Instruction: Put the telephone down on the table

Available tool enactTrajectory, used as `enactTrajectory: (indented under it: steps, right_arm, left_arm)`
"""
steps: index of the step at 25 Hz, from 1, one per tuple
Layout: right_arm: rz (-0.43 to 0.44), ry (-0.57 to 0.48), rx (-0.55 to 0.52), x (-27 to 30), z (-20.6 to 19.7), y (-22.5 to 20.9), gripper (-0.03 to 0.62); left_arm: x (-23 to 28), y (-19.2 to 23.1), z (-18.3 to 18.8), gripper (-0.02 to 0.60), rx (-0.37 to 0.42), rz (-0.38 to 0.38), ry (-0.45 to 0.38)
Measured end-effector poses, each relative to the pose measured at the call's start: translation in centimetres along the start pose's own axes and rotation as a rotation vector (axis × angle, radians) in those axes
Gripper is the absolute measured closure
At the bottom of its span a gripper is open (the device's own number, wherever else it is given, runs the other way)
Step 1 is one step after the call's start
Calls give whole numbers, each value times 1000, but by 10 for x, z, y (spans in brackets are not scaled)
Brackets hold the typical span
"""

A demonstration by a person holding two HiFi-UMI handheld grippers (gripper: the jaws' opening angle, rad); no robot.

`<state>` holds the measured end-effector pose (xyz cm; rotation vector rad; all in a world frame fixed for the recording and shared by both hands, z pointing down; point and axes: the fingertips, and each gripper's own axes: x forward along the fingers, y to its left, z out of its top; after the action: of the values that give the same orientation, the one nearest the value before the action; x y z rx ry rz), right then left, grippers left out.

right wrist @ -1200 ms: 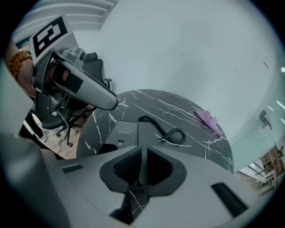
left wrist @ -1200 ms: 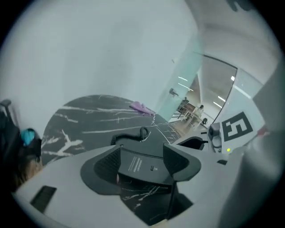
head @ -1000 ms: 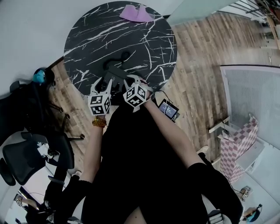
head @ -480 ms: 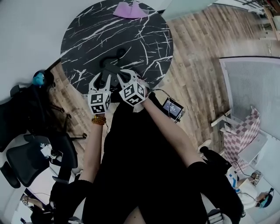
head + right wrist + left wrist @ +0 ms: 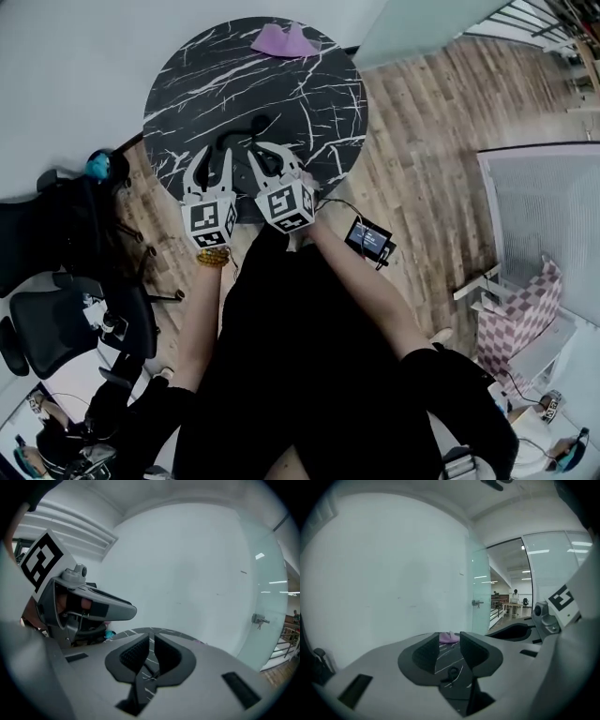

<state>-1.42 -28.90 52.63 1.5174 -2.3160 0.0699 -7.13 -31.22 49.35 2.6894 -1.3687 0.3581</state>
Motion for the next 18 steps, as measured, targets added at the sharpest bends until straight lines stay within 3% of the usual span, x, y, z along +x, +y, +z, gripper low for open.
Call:
enactTrajectory:
  steps: [5, 11, 18]
  right_arm:
    - [-11, -135, -13, -39, 39, -6, 542]
    - [-1, -210, -18, -81, 49, -11, 542]
    - [16, -275, 119, -123, 51, -17, 542]
  left_arm:
    - [-21, -32, 41, 454, 55, 54, -104]
    - [-38, -57, 54, 468, 29, 150, -148]
    - [-70, -82, 54, 486, 24, 221, -169]
